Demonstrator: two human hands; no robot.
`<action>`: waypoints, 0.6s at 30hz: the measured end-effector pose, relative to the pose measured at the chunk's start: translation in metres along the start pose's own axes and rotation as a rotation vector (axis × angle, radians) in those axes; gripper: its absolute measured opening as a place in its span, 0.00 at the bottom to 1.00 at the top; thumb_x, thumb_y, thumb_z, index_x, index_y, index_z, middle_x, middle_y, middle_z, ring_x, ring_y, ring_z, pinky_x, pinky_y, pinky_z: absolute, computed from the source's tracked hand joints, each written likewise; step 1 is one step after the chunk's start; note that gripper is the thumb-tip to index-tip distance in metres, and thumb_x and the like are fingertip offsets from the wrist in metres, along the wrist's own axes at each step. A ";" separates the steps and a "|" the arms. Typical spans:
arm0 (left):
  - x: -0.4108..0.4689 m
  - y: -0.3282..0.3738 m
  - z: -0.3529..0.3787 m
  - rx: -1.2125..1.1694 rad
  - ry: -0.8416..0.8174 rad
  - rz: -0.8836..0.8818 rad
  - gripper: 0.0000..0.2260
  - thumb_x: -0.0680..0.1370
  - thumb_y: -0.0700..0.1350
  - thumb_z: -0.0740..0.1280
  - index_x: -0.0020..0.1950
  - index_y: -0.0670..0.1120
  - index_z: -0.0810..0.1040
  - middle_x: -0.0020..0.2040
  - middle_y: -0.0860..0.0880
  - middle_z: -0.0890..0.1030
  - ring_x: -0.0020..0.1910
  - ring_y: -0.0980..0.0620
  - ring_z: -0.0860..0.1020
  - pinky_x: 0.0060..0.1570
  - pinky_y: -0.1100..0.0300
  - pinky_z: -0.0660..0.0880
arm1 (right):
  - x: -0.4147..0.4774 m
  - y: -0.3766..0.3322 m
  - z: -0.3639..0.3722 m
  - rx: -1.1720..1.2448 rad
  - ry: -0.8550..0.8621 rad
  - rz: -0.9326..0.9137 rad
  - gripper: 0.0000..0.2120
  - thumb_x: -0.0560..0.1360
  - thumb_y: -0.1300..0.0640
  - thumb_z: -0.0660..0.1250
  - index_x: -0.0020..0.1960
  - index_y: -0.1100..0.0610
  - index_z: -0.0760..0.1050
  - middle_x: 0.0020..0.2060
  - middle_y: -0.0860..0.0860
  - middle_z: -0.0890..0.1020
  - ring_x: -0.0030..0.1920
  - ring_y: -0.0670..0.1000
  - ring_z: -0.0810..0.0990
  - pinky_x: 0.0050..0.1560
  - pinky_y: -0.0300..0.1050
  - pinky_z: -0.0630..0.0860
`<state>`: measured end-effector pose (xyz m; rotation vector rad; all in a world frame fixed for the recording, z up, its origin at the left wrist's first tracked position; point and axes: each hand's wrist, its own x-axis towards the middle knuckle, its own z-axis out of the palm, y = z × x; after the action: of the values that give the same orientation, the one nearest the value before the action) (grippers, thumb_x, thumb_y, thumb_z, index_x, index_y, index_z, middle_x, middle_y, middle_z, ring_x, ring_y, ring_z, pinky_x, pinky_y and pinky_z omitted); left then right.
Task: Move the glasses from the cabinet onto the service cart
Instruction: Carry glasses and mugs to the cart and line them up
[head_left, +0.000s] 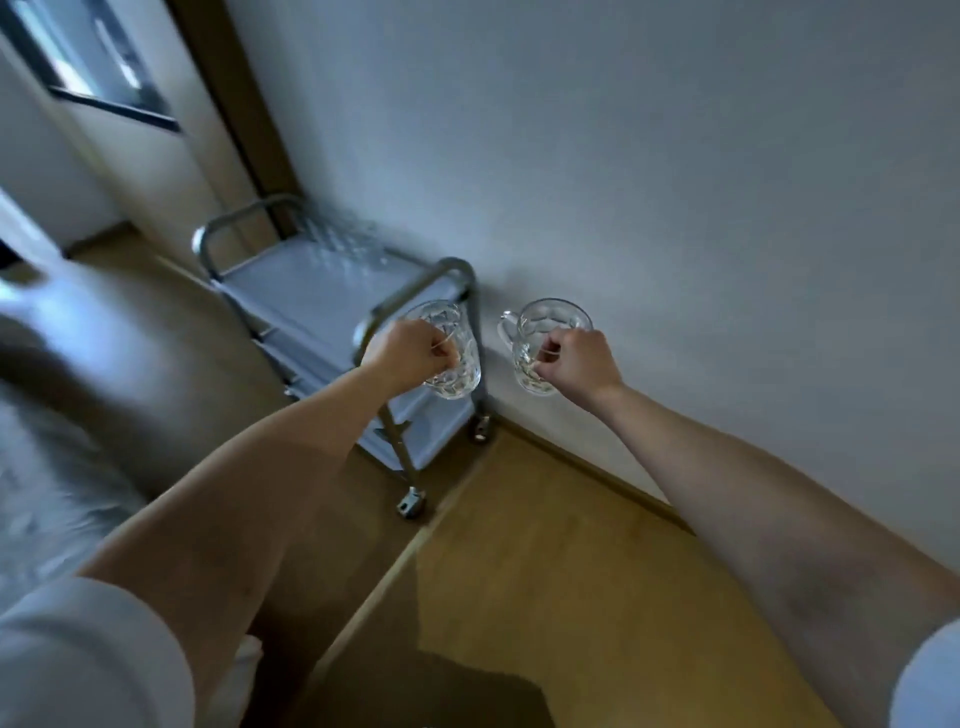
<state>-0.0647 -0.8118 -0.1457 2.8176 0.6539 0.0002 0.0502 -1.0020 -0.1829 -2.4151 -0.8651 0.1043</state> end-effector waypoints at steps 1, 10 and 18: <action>0.004 -0.025 -0.008 0.001 0.018 -0.033 0.06 0.74 0.50 0.67 0.44 0.55 0.84 0.44 0.54 0.80 0.46 0.52 0.78 0.44 0.57 0.77 | 0.016 -0.022 0.013 0.006 0.000 -0.030 0.06 0.70 0.57 0.72 0.43 0.60 0.79 0.42 0.57 0.83 0.45 0.55 0.79 0.41 0.41 0.68; 0.043 -0.198 -0.017 -0.035 0.071 -0.337 0.06 0.73 0.51 0.66 0.38 0.53 0.79 0.41 0.52 0.79 0.43 0.49 0.78 0.39 0.60 0.73 | 0.156 -0.150 0.123 0.042 -0.150 -0.257 0.07 0.70 0.58 0.71 0.44 0.61 0.81 0.42 0.56 0.84 0.45 0.54 0.81 0.50 0.47 0.77; 0.140 -0.307 -0.028 0.004 0.066 -0.435 0.10 0.79 0.50 0.62 0.55 0.51 0.81 0.58 0.51 0.78 0.60 0.52 0.74 0.49 0.66 0.67 | 0.316 -0.216 0.210 0.021 -0.263 -0.336 0.04 0.69 0.57 0.71 0.40 0.57 0.79 0.42 0.56 0.84 0.47 0.56 0.81 0.49 0.46 0.76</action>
<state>-0.0735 -0.4782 -0.2000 2.6279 1.2672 0.0132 0.1248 -0.5727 -0.2078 -2.2321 -1.3684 0.3050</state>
